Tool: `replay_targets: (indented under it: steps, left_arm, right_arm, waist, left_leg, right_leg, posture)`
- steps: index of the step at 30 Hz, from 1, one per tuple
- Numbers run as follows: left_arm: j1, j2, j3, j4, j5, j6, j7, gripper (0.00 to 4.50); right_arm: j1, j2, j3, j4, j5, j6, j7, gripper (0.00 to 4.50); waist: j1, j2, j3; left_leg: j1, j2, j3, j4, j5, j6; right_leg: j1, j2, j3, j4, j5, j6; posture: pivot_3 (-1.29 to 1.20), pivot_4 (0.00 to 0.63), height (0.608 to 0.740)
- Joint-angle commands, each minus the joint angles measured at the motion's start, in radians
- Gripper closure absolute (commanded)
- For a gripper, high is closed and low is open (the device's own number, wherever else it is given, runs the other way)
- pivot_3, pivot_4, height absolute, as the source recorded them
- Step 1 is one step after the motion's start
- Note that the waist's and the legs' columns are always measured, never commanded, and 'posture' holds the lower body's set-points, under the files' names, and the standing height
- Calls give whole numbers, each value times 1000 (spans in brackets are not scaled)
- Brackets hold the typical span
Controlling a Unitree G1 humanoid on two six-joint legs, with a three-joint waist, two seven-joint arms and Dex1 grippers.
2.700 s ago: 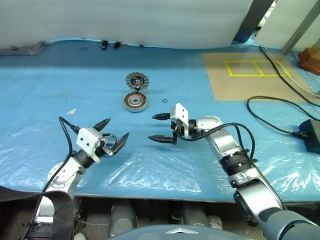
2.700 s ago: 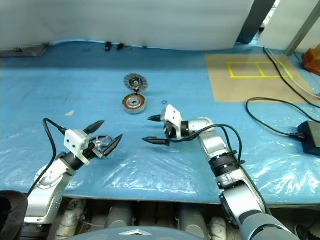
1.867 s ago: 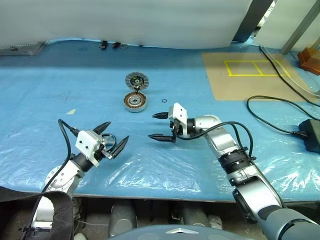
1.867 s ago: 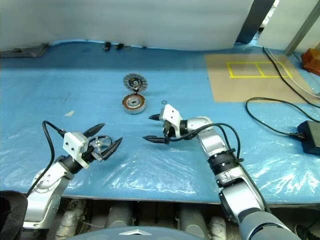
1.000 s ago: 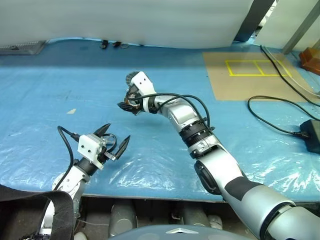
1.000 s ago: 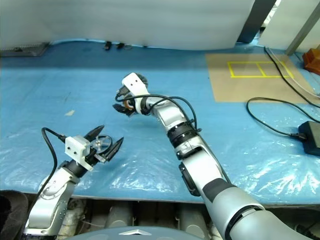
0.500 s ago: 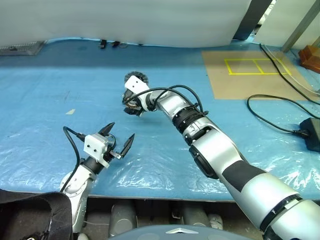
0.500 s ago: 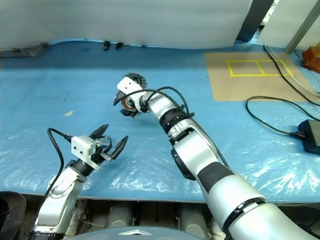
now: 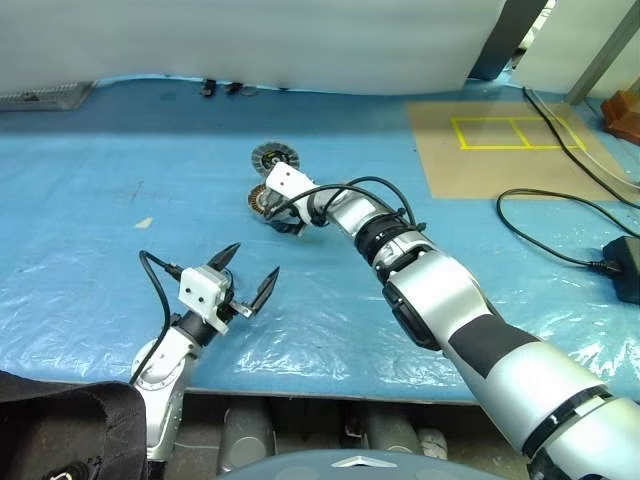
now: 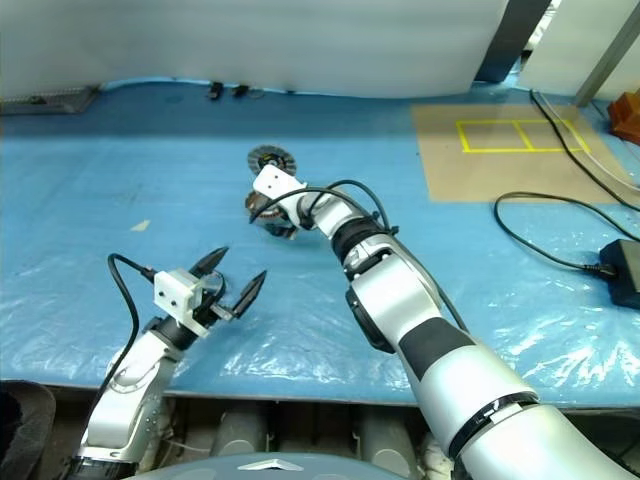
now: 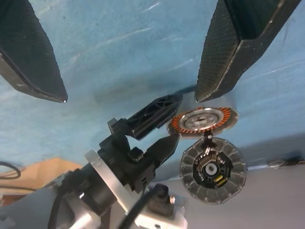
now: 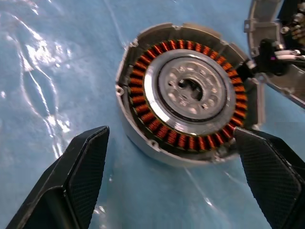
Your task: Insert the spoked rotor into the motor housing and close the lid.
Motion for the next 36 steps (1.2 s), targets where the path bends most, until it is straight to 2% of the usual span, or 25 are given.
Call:
replay_targets:
  steps: [1, 7, 11, 15, 20, 24, 28, 36]
  left_arm:
    - [-15, -8, -38, 3, 23, -24, 5, 4]
    - [-8, -22, -47, 15, 21, -33, 10, 4]
    - [8, -2, -27, -20, 11, -19, 12, 4]
    - [21, 14, 24, -38, -39, -30, 7, 4]
    - [49, 31, 45, -79, -67, -9, 5, 4]
    - [48, 56, 60, -60, -58, -10, 2, 4]
    - [84, 72, 85, -80, -67, -13, 5, 4]
    - [139, 90, 119, -104, -67, -18, 12, 4]
  right_arm:
    - [2, -21, 33, 4, -60, -61, 16, 132]
    - [9, -14, 66, 9, -120, -142, 48, 132]
    - [1, -5, 104, 4, -180, -228, -21, 132]
    - [-26, 18, 89, -1, -178, -275, -45, 132]
    - [-24, 14, 96, 1, -197, -273, -52, 132]
    - [-9, 31, 72, 3, -171, -264, 29, 132]
    - [7, 64, 10, 16, -113, -169, 128, 132]
    - [18, 67, 38, 18, -156, -140, 196, 132]
  waist:
    - [0, 0, 0]
    - [-5, 0, 0]
    - [-5, 1, 0]
    - [-4, 1, 1]
    - [-2, 1, 1]
    - [-2, 1, 1]
    - [-5, 1, 1]
    - [-1, 2, 1]
  left_leg:
    - [0, 0, 0, 0, 0, 0]
    - [0, 1, 0, 0, -1, 2]
    - [0, 1, 1, 0, -2, 3]
    - [0, 1, 1, 0, -2, 3]
    - [-1, 1, 1, 0, -2, 3]
    - [-1, 1, 1, 0, -2, 3]
    - [0, 1, 1, 0, -2, 3]
    - [1, 1, 2, 1, -2, 3]
  right_leg:
    - [0, 0, 0, 1, 0, 0]
    - [-1, 0, 0, 2, 0, -1]
    - [-2, 0, 0, 2, -1, -2]
    - [-2, 0, 0, 2, -1, -2]
    - [-2, 0, 0, 2, -1, -2]
    - [-2, 0, 0, 2, -1, -2]
    - [-2, 0, 0, 2, -1, -2]
    - [-1, 0, 0, 3, -1, -2]
  posture:
    - [0, 150, 740]
    - [0, 150, 740]
    - [0, 150, 740]
    - [0, 150, 740]
    - [0, 150, 740]
    - [0, 150, 740]
    - [0, 150, 740]
    - [0, 150, 740]
